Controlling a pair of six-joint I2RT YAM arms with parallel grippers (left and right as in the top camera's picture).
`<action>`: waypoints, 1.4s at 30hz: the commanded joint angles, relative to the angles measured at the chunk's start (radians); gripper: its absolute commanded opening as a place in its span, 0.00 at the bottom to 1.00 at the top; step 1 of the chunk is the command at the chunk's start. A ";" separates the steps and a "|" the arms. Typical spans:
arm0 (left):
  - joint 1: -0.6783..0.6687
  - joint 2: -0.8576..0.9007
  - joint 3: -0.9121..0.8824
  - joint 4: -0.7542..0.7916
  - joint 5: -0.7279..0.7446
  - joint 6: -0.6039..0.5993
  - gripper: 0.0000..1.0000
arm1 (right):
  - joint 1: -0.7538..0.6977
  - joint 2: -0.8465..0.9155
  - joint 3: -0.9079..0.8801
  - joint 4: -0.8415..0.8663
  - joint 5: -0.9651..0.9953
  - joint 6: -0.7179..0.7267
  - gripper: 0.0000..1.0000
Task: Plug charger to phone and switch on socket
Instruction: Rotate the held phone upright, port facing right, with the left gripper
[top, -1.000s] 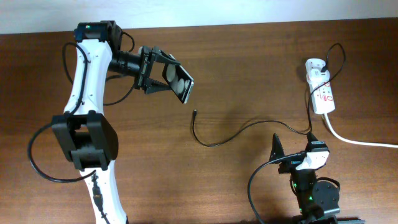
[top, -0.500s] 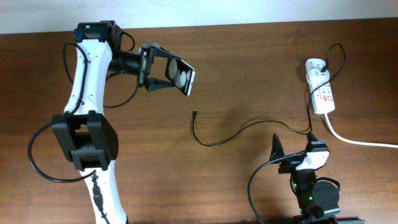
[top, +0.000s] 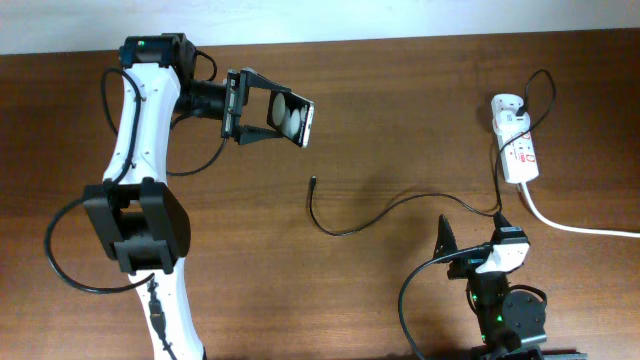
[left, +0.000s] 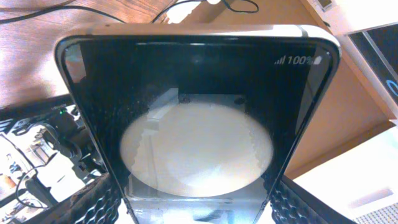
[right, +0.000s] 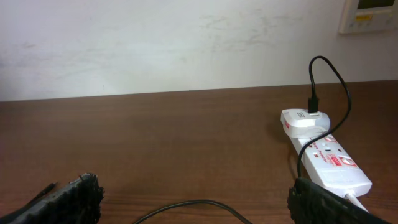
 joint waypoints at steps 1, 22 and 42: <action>0.004 0.003 -0.004 -0.005 0.071 -0.017 0.20 | -0.008 -0.008 -0.007 -0.005 0.009 0.000 0.99; 0.063 0.003 -0.004 -0.004 0.067 -0.017 0.15 | -0.008 -0.008 -0.007 -0.005 0.009 0.000 0.99; 0.148 0.003 -0.004 -0.005 0.109 -0.018 0.13 | -0.008 -0.008 -0.007 -0.005 0.009 0.000 0.99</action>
